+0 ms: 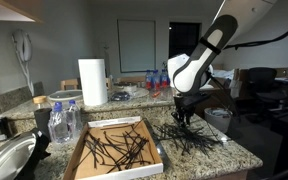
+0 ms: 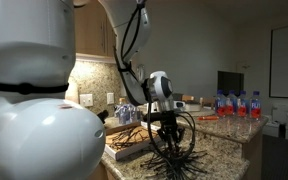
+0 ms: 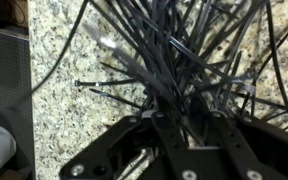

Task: Remove the black objects from the box

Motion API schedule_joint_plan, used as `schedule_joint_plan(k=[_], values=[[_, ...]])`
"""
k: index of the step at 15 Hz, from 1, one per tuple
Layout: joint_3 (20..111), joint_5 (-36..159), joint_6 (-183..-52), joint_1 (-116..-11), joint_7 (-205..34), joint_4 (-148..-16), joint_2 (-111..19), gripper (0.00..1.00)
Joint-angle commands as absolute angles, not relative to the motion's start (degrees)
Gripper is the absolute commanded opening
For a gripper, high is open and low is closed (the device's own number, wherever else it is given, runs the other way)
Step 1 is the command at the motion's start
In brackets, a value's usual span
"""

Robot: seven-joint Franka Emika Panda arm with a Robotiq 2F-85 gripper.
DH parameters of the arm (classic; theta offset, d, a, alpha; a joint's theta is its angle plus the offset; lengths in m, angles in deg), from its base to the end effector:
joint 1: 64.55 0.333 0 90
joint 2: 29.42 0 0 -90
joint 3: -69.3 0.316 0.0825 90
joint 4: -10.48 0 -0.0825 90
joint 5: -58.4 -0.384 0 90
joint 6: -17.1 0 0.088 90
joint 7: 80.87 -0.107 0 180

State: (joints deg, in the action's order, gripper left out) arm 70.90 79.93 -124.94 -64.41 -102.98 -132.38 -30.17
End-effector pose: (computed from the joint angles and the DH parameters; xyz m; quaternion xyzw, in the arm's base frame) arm 0.4654 0.0155 0.2782 0.9932 -0.0272 0.0101 0.1130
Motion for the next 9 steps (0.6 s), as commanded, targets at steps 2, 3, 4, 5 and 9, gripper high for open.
schedule_joint_plan(k=[2,3,4,5,9], values=[[70.2,82.23,-126.02,-64.01,-106.73,-132.43,-30.5,0.69],[70.22,82.4,-125.71,-63.93,-107.17,-132.48,-30.24,0.76],[70.3,82.58,-125.32,-63.81,-107.61,-132.45,-29.89,0.82],[70.48,82.79,-124.87,-63.61,-108.06,-132.42,-29.47,0.89],[71.74,81.74,-124.09,-62.11,-107.89,-132.27,-27.18,1.0]])
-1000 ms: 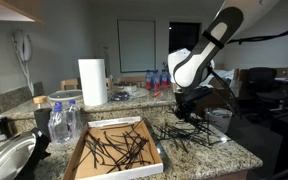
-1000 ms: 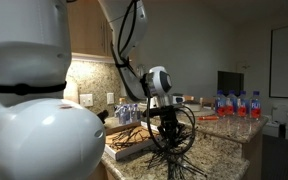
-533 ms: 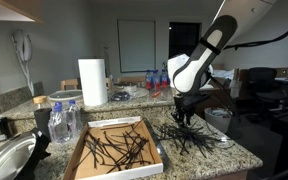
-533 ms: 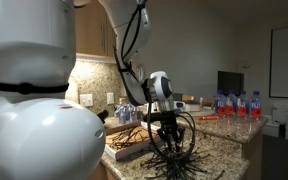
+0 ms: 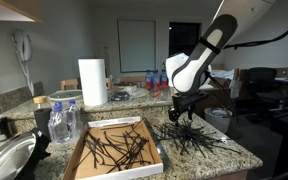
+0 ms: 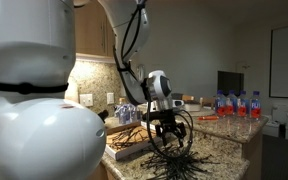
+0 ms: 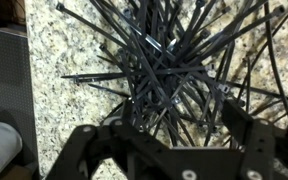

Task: Remove the black objects from the box

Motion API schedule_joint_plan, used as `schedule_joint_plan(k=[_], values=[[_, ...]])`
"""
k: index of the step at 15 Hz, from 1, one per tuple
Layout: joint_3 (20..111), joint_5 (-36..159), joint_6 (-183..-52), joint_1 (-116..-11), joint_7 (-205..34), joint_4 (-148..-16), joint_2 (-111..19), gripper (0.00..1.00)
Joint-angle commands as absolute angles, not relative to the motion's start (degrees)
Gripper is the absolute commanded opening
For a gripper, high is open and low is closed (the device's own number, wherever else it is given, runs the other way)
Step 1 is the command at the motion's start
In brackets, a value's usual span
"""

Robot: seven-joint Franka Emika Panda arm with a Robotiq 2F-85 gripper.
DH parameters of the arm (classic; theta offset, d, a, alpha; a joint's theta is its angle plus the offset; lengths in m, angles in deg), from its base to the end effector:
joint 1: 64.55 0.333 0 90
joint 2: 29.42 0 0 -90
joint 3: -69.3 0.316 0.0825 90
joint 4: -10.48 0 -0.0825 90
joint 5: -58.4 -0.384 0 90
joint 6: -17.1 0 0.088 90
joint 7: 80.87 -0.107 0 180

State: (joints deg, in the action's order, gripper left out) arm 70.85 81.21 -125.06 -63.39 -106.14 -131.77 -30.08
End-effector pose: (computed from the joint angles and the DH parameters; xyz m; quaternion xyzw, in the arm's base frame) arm 0.4693 0.0237 0.2831 0.9920 -0.0378 0.0228 0.1181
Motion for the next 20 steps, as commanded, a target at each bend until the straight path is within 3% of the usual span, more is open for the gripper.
schedule_joint_plan(k=[1,12,20], values=[[72.25,80.94,-124.02,-61.67,-107.22,-132.22,-26.27,1.0],[79.87,71.83,-116.18,-56.8,-104.86,-127.11,-14.99,1.0],[82.55,63.8,-109.62,-54.71,-103.72,-121.4,-15.08,1.0]])
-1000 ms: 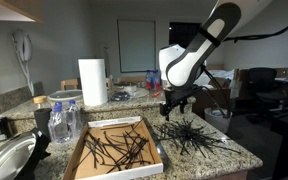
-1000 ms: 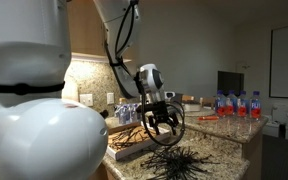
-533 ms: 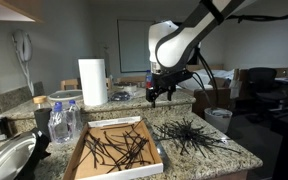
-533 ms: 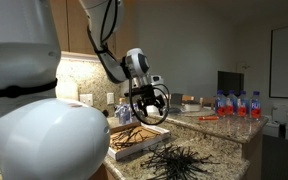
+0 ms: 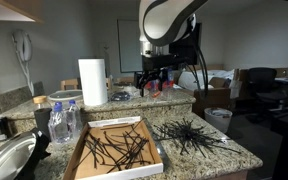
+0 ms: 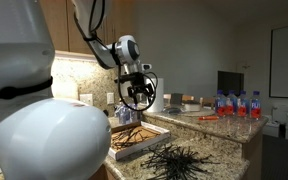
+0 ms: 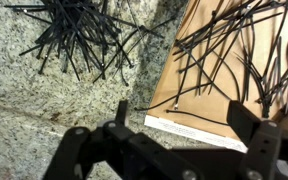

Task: Remove the black objects from the box

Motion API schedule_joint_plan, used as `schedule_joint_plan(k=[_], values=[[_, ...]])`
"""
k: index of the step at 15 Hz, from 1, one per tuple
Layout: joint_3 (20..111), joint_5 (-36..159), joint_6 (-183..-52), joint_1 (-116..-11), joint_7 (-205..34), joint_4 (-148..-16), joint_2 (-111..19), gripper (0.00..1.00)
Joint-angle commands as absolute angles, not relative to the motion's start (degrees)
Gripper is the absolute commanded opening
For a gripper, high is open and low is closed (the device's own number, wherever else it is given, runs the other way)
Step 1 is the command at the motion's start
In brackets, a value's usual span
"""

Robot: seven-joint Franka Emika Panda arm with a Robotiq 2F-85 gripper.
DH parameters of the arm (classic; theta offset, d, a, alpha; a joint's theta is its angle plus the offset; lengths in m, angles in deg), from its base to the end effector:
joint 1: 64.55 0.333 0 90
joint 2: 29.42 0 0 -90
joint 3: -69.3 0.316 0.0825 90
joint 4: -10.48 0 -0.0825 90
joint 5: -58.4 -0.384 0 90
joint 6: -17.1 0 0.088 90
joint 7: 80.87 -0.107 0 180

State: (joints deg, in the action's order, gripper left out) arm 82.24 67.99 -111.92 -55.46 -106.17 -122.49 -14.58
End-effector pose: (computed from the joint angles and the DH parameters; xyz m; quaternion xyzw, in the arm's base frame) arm 0.4490 0.1808 0.4602 0.9910 0.0172 0.1216 0.0540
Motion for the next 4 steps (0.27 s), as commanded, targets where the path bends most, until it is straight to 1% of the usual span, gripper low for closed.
schedule_joint_plan(k=[1,2,4], values=[[82.41,61.96,-109.71,-54.14,-102.52,-121.6,-15.02,1.0],[83.07,65.04,-111.1,-55.39,-105.25,-122.14,-14.7,1.0],[83.14,63.7,-111.01,-54.89,-104.68,-122.14,-14.8,1.0]])
